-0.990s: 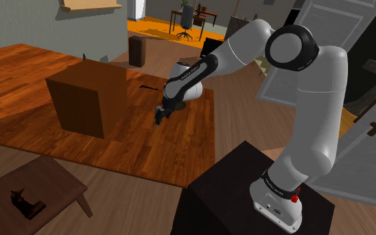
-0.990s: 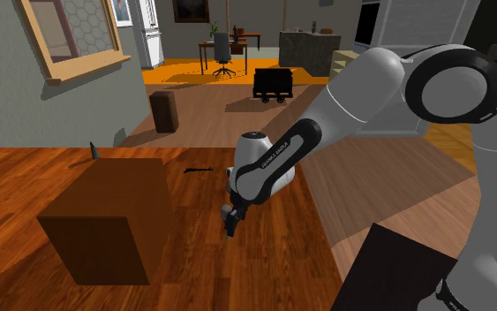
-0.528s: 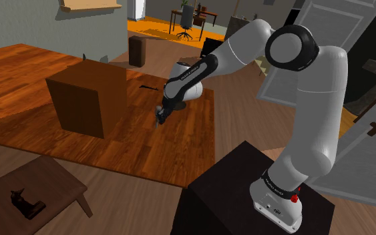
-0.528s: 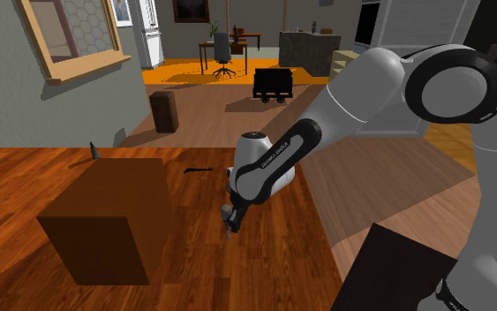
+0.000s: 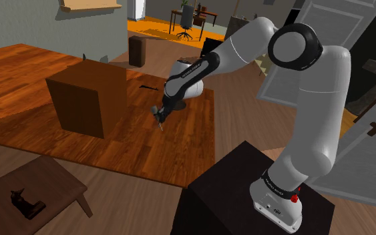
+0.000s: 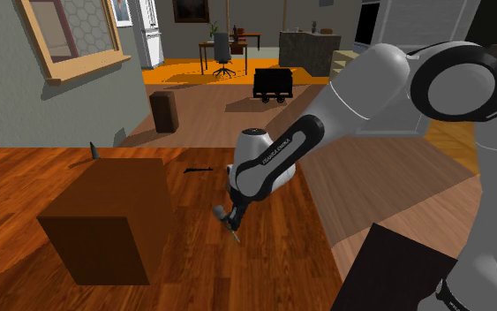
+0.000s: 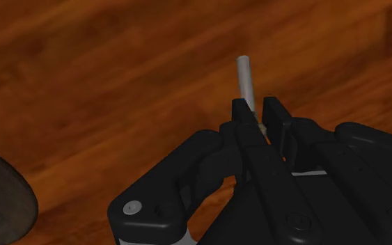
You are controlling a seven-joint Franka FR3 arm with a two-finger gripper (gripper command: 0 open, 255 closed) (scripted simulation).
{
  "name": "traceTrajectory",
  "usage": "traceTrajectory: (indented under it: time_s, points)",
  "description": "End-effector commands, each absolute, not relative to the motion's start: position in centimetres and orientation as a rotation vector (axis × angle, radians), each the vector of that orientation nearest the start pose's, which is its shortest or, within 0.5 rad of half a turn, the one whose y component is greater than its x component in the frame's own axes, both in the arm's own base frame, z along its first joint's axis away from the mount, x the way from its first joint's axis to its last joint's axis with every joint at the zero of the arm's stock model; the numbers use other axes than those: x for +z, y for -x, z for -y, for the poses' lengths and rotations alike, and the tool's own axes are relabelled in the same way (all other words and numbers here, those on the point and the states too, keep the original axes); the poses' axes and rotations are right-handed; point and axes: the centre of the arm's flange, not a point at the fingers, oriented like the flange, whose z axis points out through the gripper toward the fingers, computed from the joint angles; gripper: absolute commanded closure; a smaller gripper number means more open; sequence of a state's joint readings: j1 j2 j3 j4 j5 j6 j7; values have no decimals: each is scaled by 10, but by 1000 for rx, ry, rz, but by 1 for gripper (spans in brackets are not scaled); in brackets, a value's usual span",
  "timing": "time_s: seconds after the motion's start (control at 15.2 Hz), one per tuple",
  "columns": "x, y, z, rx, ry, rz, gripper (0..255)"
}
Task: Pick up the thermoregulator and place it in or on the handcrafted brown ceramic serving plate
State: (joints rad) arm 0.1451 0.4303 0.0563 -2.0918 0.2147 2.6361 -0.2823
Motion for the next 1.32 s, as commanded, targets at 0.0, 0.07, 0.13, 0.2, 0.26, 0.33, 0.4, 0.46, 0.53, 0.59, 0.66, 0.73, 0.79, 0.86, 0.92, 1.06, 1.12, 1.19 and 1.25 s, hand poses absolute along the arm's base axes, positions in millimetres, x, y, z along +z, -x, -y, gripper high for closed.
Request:
traceTrajectory:
  time_s: [0.0, 0.07, 0.13, 0.2, 0.26, 0.33, 0.4, 0.46, 0.53, 0.59, 0.66, 0.73, 0.79, 0.86, 0.92, 1.06, 1.12, 1.19, 1.25]
  points:
    - [235, -586, -113, -177, 2971, 442, 255]
    - [240, -586, -113, -177, 2971, 442, 255]
    - [245, -586, -113, -177, 2971, 442, 255]
    - [251, -586, -113, -177, 2971, 442, 255]
    - [256, -586, -113, -177, 2971, 442, 255]
    - [261, -586, -113, -177, 2971, 442, 255]
    - [267, -586, -113, -177, 2971, 442, 255]
    - [272, -586, -113, -177, 2971, 442, 255]
    - [277, -586, -113, -177, 2971, 442, 255]
    - [282, -586, -113, -177, 2971, 442, 255]
    - [288, -586, -113, -177, 2971, 442, 255]
    - [293, -586, -113, -177, 2971, 442, 255]
    - [298, -586, -113, -177, 2971, 442, 255]
    - [304, -586, -113, -177, 2971, 442, 255]
    - [309, -586, -113, -177, 2971, 442, 255]
    - [314, -592, -102, -177, 2971, 442, 255]
    - [313, -599, -90, -177, 2971, 442, 255]
    - [313, -605, -79, -177, 2971, 442, 255]
    - [313, -612, -67, -177, 2971, 442, 255]
